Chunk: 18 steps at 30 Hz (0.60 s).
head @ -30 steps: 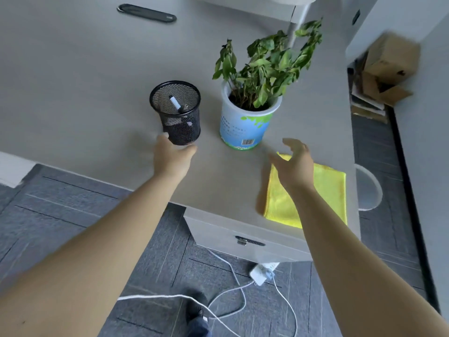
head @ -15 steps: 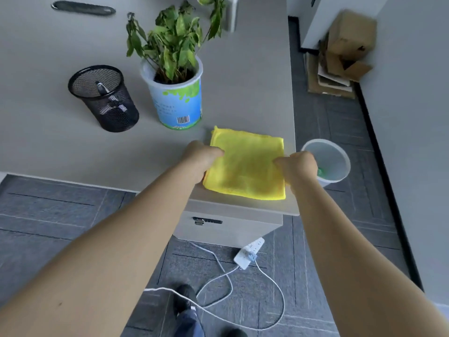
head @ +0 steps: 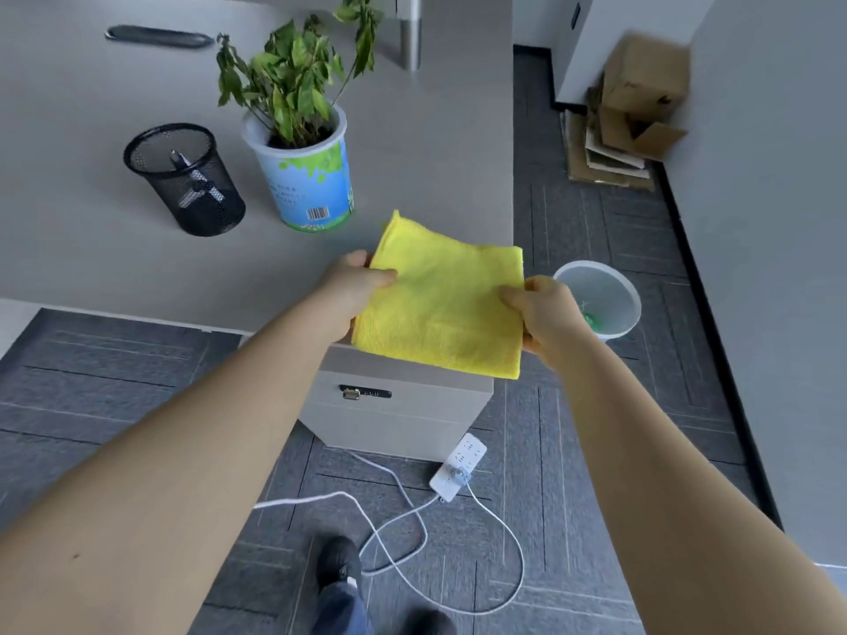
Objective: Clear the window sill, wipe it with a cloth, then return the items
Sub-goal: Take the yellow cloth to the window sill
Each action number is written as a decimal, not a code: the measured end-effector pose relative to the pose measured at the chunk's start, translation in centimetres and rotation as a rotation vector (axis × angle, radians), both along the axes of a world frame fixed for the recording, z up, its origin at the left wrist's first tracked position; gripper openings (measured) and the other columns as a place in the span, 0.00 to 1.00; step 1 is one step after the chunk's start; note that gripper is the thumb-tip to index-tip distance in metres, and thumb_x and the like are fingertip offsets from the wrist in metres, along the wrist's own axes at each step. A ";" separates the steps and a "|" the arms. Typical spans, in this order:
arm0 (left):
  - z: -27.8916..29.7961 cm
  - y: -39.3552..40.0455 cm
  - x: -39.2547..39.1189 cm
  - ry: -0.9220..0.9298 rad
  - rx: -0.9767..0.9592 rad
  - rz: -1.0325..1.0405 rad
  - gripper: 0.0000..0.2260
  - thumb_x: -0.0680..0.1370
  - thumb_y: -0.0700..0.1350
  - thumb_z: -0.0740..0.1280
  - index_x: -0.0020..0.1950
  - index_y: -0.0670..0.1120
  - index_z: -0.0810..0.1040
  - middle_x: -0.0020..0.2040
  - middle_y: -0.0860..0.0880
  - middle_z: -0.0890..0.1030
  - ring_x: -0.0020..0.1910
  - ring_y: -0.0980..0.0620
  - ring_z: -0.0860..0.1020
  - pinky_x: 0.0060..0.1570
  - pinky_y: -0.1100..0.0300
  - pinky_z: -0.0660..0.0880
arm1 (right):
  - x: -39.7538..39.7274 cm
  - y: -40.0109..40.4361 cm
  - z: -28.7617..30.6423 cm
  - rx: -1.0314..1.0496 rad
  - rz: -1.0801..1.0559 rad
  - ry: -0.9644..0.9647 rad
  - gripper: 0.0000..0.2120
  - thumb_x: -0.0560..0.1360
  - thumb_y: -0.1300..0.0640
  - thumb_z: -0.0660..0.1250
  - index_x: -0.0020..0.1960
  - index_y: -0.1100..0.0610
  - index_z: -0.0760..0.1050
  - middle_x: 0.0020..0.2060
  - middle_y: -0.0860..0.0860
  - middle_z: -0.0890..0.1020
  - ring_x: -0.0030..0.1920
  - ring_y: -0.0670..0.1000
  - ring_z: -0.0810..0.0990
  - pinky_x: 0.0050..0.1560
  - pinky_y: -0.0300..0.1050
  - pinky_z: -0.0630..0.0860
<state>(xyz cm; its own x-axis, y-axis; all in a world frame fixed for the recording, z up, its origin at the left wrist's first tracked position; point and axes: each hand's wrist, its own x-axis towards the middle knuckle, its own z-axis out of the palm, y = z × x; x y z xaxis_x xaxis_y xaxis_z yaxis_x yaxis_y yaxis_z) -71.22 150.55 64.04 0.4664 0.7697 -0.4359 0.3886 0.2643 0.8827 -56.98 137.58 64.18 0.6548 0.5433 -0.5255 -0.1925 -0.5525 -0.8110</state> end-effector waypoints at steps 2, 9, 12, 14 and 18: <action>1.4 -1.4 0.1 -0.031 -0.029 -0.042 0.07 0.75 0.37 0.62 0.40 0.48 0.72 0.39 0.48 0.75 0.46 0.45 0.75 0.47 0.53 0.73 | 0.3 -2.4 1.8 0.063 -0.003 0.032 0.06 0.77 0.64 0.60 0.54 0.61 0.71 0.44 0.55 0.76 0.44 0.55 0.77 0.46 0.53 0.79; 7.0 -7.9 4.2 -0.181 -0.059 -0.329 0.11 0.76 0.33 0.58 0.40 0.49 0.70 0.40 0.48 0.74 0.39 0.51 0.74 0.39 0.59 0.70 | 1.8 -13.6 7.8 0.227 -0.133 0.063 0.09 0.76 0.71 0.55 0.50 0.63 0.72 0.42 0.57 0.76 0.41 0.54 0.76 0.40 0.46 0.78; 8.1 -12.1 6.7 -0.206 -0.070 -0.488 0.12 0.75 0.32 0.59 0.41 0.48 0.71 0.40 0.48 0.75 0.40 0.50 0.74 0.41 0.57 0.71 | 1.4 -19.7 9.0 0.262 -0.279 0.019 0.12 0.76 0.72 0.56 0.41 0.61 0.73 0.38 0.55 0.77 0.38 0.51 0.78 0.32 0.37 0.80; 8.5 -15.6 8.3 -0.217 -0.077 -0.605 0.12 0.75 0.31 0.59 0.41 0.49 0.71 0.40 0.48 0.75 0.39 0.50 0.74 0.40 0.56 0.73 | 0.7 -24.3 9.5 0.284 -0.398 0.004 0.13 0.76 0.72 0.56 0.40 0.60 0.73 0.38 0.55 0.78 0.38 0.50 0.78 0.30 0.34 0.80; 9.5 -23.9 11.2 -0.214 -0.103 -0.853 0.13 0.75 0.31 0.59 0.42 0.50 0.71 0.40 0.47 0.75 0.38 0.49 0.75 0.38 0.55 0.74 | -0.9 -33.9 10.4 0.290 -0.617 -0.040 0.13 0.76 0.72 0.57 0.38 0.59 0.74 0.35 0.55 0.77 0.34 0.49 0.77 0.26 0.34 0.78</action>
